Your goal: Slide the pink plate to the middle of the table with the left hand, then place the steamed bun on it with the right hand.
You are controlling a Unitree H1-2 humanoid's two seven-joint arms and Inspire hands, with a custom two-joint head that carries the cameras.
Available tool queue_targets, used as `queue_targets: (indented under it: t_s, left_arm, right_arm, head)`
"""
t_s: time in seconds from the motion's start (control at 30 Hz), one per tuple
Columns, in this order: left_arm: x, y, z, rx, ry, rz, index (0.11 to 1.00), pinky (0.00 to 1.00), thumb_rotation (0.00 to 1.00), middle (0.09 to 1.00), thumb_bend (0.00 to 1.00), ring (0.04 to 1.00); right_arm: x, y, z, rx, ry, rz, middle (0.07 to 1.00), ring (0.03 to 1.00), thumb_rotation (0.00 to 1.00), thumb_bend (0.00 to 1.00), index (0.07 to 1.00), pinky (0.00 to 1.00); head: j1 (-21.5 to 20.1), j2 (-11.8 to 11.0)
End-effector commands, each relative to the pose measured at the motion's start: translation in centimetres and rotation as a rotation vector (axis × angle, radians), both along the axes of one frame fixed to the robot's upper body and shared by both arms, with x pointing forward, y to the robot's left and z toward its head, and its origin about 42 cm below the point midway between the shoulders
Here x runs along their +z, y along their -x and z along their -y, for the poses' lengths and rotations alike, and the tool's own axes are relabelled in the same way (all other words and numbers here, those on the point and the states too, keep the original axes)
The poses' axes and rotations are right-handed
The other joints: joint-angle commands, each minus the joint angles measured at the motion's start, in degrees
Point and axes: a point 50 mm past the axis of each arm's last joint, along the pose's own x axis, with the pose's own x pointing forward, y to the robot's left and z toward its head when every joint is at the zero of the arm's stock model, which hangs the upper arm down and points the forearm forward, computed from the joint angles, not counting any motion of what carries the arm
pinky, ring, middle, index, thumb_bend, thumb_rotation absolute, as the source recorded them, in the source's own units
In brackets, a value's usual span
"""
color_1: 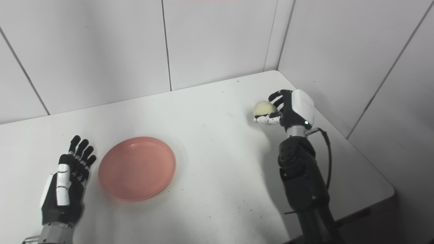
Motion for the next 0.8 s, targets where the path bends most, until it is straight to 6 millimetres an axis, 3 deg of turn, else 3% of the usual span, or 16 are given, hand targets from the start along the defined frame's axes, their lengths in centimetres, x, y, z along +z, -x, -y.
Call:
queue_targets:
  t_s: [0.0, 0.3, 0.53, 0.77]
  left_arm:
    - [-2.1, 1.0, 1.3, 0.0, 0.007, -0.04, 0.998, 1.0, 1.0, 0.999, 0.59, 1.0]
    - [-2.7, 1.1, 3.0, -0.005, 0.019, -0.04, 1.0, 1.0, 1.0, 1.0, 0.58, 1.0]
    - [-3.2, 1.4, 3.7, 0.009, -0.015, -0.019, 0.987, 1.0, 1.0, 0.994, 0.54, 0.996]
    - [-3.4, 1.5, 4.4, 0.015, -0.028, -0.019, 0.978, 0.99, 1.0, 0.98, 0.57, 0.981]
  right_arm:
    - [2.8, -0.2, -0.9, 0.067, 0.017, 0.168, 0.442, 0.381, 0.0, 0.52, 0.517, 0.34]
    - [2.1, -1.0, -5.5, 0.324, 0.027, 0.252, 0.458, 0.363, 0.0, 0.52, 0.507, 0.31]
    - [1.8, -0.6, -13.7, 0.653, -0.086, 0.213, 0.458, 0.368, 0.0, 0.52, 0.51, 0.31]
    - [2.0, -0.6, -19.7, 0.827, -0.098, 0.18, 0.437, 0.343, 0.0, 0.51, 0.521, 0.28]
  head:
    - [1.4, 0.3]
    - [8.1, 0.2]
    - [13.1, 0.4]
    - [17.4, 1.1]
